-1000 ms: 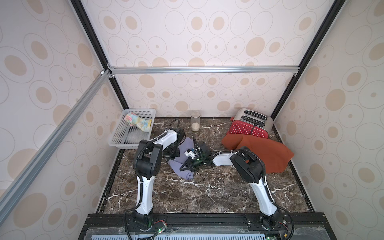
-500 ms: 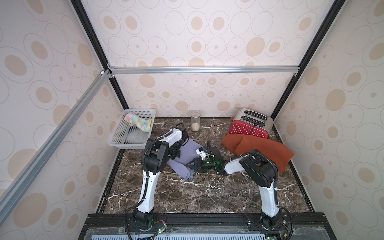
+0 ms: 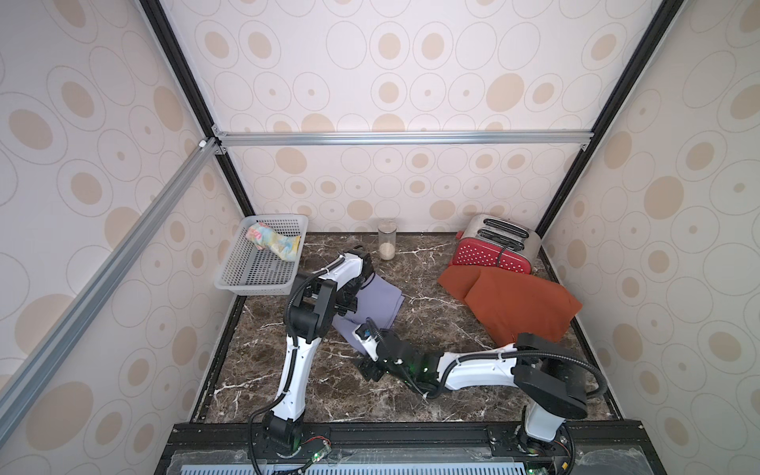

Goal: Roll up the skirts
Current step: Roll the skirt at the center of the board.

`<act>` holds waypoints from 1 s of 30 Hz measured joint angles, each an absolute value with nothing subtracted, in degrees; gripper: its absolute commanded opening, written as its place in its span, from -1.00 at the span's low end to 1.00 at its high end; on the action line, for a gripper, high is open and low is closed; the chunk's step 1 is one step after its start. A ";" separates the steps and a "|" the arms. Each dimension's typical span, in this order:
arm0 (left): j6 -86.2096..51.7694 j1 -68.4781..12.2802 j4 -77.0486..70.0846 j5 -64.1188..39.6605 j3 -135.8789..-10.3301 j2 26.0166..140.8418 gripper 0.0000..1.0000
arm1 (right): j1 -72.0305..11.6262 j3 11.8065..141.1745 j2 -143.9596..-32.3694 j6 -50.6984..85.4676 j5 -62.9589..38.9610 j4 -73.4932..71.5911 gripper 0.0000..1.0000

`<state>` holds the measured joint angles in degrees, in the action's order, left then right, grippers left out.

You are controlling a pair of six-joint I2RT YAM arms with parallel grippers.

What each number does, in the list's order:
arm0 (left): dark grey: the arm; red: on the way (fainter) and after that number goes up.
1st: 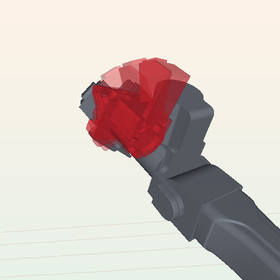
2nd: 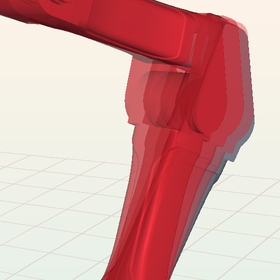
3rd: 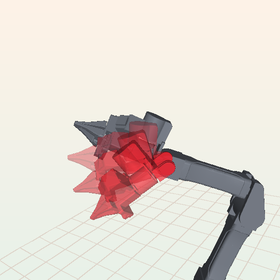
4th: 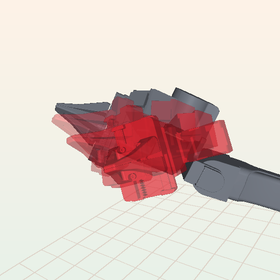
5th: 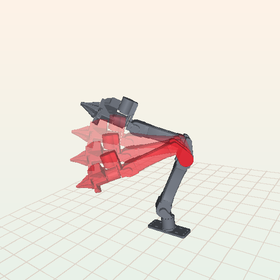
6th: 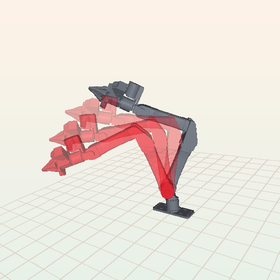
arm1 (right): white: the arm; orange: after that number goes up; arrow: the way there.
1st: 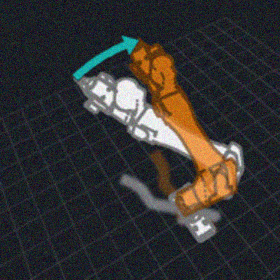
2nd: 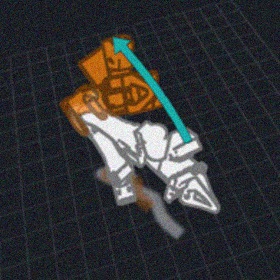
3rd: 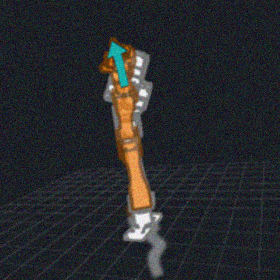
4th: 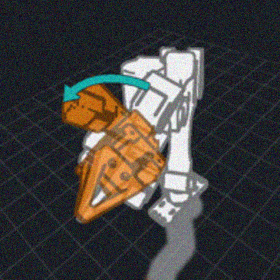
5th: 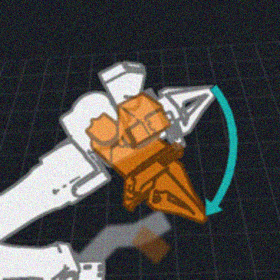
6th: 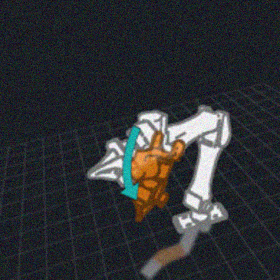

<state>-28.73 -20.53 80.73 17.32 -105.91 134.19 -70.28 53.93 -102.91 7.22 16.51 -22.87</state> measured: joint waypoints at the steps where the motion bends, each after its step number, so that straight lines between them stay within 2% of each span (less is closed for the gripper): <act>1: -28.67 -20.53 80.88 17.30 -106.06 134.30 -1.00 | -70.94 55.55 -104.40 6.11 18.81 -22.04 0.59; 9: -28.53 -20.53 81.60 17.21 -106.89 134.85 -1.00 | -71.24 73.23 -118.50 3.53 35.59 -7.16 0.60; 12: -28.40 -20.53 81.78 17.06 -107.09 135.00 -1.00 | -71.24 80.05 -122.52 4.99 39.75 0.32 0.48; 13: -28.38 -20.53 81.78 17.02 -107.09 135.00 -1.00 | -71.24 81.65 -123.39 5.80 40.82 2.44 0.39; 17: -28.21 -20.53 81.78 16.84 -107.09 135.00 -1.00 | -70.78 85.54 -125.60 9.85 41.93 9.56 -0.26; 22: -28.03 -20.38 81.82 15.70 -107.20 135.00 -0.89 | -68.55 83.81 -125.01 14.15 35.79 10.15 -0.94; 23: -28.03 -20.23 81.89 15.49 -107.26 134.98 -0.84 | -67.72 82.83 -124.42 14.37 33.76 9.30 -1.00; 25: -27.81 -20.18 81.89 15.00 -107.28 134.87 -0.66 | -66.02 80.90 -122.52 14.50 28.71 7.66 -1.00; 26: -27.77 -20.01 81.87 14.50 -107.28 134.72 -0.53 | -64.99 79.85 -121.40 14.57 25.76 7.16 -1.00; 27: -27.64 -19.73 81.84 13.78 -107.28 134.41 -0.30 | -63.99 79.05 -120.53 14.61 22.79 6.81 -1.00; 29: -27.55 -18.70 81.23 11.88 -107.15 133.12 -0.11 | -61.14 78.22 -119.37 15.49 14.90 6.61 -1.00; 30: -27.57 -18.09 80.29 10.68 -106.96 132.27 0.08 | -59.70 77.95 -119.11 15.99 11.16 6.37 -1.00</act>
